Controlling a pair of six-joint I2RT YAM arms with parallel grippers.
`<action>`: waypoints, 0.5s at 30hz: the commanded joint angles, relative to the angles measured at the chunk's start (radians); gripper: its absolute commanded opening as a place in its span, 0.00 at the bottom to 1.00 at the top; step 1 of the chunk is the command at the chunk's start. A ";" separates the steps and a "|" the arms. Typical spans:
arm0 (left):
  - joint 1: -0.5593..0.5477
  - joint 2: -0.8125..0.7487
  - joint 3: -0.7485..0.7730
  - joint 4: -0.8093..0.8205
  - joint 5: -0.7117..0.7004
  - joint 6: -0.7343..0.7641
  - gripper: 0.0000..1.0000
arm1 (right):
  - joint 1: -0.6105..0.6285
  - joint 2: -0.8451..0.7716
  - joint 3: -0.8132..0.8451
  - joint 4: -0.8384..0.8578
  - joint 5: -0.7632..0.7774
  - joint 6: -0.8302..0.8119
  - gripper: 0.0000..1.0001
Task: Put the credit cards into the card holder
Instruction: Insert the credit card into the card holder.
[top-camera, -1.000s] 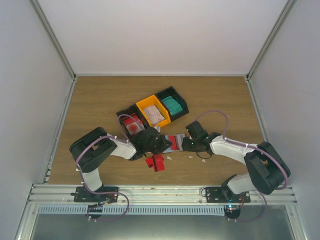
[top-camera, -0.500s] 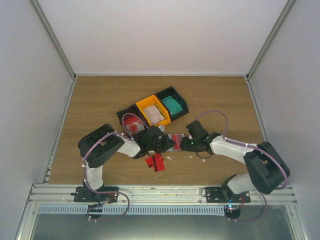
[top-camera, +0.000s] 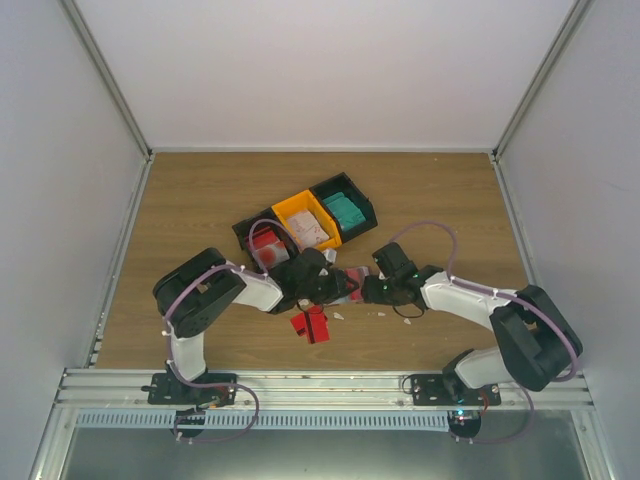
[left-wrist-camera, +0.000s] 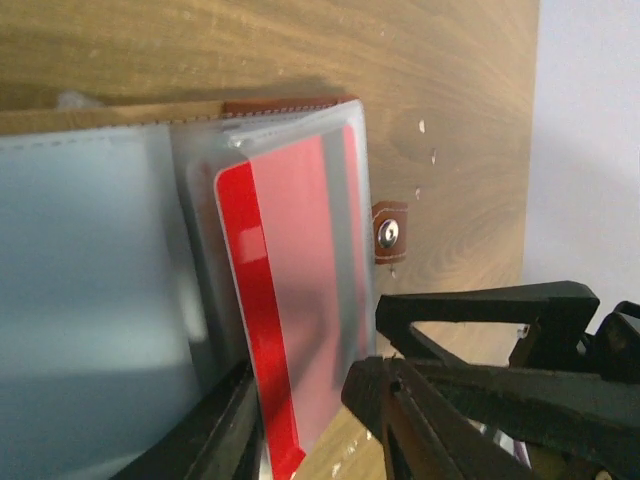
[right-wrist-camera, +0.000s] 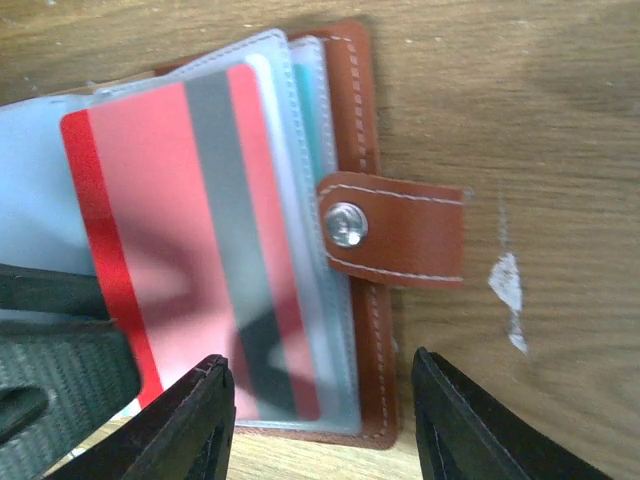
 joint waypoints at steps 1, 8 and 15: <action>-0.011 -0.070 0.003 -0.164 0.031 0.090 0.41 | 0.002 -0.027 0.022 -0.062 0.045 0.004 0.50; -0.011 -0.191 -0.018 -0.263 0.010 0.146 0.53 | 0.001 -0.036 0.039 -0.070 0.036 -0.025 0.51; -0.011 -0.191 -0.009 -0.298 -0.008 0.174 0.54 | 0.002 -0.036 0.045 -0.053 -0.020 -0.054 0.52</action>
